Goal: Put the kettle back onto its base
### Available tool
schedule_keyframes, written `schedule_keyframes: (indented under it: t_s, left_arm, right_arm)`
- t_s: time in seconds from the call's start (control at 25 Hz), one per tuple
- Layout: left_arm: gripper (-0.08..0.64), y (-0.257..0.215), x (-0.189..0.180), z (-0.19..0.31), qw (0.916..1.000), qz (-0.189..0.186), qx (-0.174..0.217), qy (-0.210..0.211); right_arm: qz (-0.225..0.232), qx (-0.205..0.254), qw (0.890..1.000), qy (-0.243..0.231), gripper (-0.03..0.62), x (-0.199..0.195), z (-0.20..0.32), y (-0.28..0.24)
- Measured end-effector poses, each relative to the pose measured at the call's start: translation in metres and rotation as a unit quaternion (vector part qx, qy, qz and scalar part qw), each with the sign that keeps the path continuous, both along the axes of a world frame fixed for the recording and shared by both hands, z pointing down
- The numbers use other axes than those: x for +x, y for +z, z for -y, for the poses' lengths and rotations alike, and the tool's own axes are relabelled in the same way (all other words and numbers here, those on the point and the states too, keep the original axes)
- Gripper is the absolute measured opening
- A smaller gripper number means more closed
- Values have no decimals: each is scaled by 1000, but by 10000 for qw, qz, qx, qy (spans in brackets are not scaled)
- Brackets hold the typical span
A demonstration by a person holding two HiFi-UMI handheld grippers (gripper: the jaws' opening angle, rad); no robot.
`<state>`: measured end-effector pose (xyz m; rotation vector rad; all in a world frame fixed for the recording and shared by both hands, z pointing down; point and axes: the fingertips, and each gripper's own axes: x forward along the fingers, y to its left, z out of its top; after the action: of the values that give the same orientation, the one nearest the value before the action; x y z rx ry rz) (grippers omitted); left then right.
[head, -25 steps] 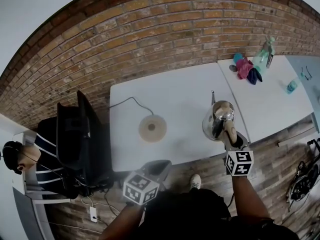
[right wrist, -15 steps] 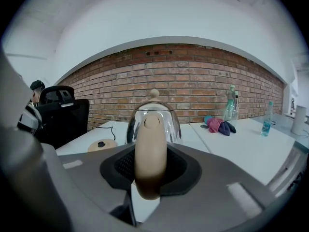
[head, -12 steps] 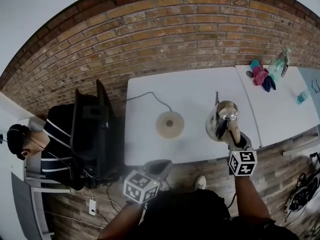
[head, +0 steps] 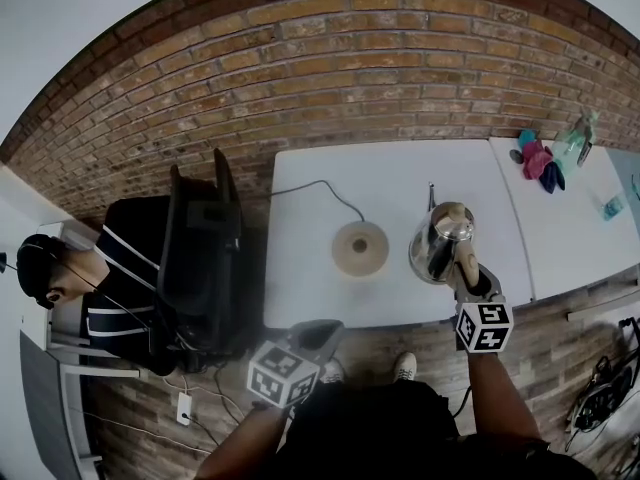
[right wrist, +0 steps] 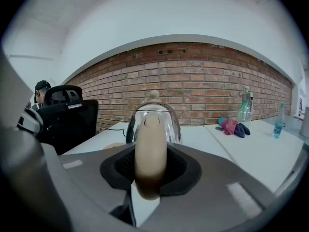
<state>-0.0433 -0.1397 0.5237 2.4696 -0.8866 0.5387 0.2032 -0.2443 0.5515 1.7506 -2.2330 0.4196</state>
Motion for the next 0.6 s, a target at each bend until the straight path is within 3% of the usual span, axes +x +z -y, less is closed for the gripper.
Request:
schedule_keyframes:
  t_s: [0.6]
  left_arm:
    - [1, 4, -39, 10, 9997, -90, -39, -216]
  right_arm:
    - [-11, 5, 9991, -421, 117, -65, 28, -4]
